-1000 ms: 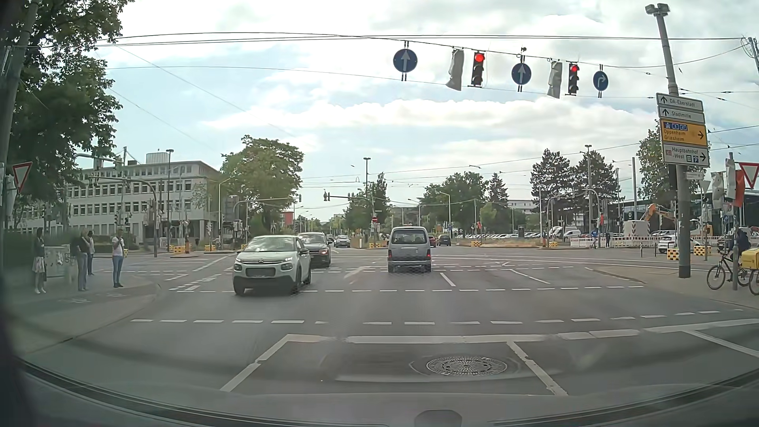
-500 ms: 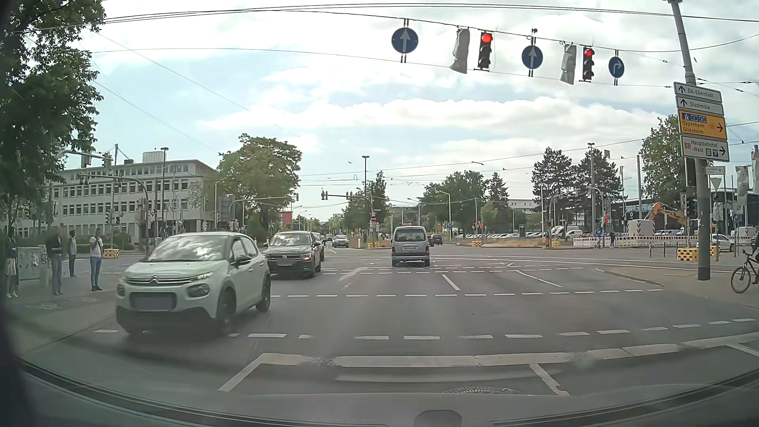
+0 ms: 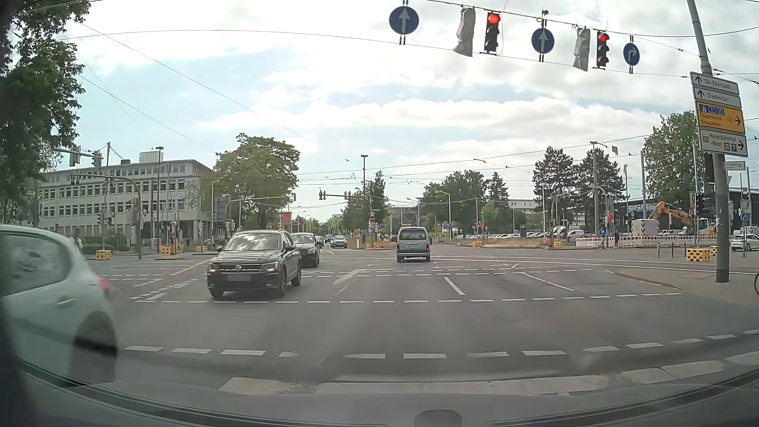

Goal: Follow the waypoints while adhering to traffic rules and regulations

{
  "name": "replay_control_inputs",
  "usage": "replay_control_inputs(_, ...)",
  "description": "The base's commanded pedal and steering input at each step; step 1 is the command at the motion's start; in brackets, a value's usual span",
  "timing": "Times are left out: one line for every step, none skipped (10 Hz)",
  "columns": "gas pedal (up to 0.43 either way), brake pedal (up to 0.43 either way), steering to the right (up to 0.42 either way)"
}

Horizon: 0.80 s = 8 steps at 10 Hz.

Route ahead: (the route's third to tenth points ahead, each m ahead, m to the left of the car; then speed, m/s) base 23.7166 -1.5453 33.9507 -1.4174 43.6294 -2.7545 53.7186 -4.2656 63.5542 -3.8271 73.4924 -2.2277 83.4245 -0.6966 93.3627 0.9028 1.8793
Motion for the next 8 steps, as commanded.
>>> replay_control_inputs(0.0, 0.262, 0.003)
replay_control_inputs(0.0, 0.268, 0.003)
replay_control_inputs(0.0, 0.268, 0.003)
replay_control_inputs(0.0, 0.268, 0.003)
replay_control_inputs(0.0, 0.268, 0.003)
replay_control_inputs(0.0, 0.268, 0.003)
replay_control_inputs(0.0, 0.268, 0.003)
replay_control_inputs(0.0, 0.268, 0.003)
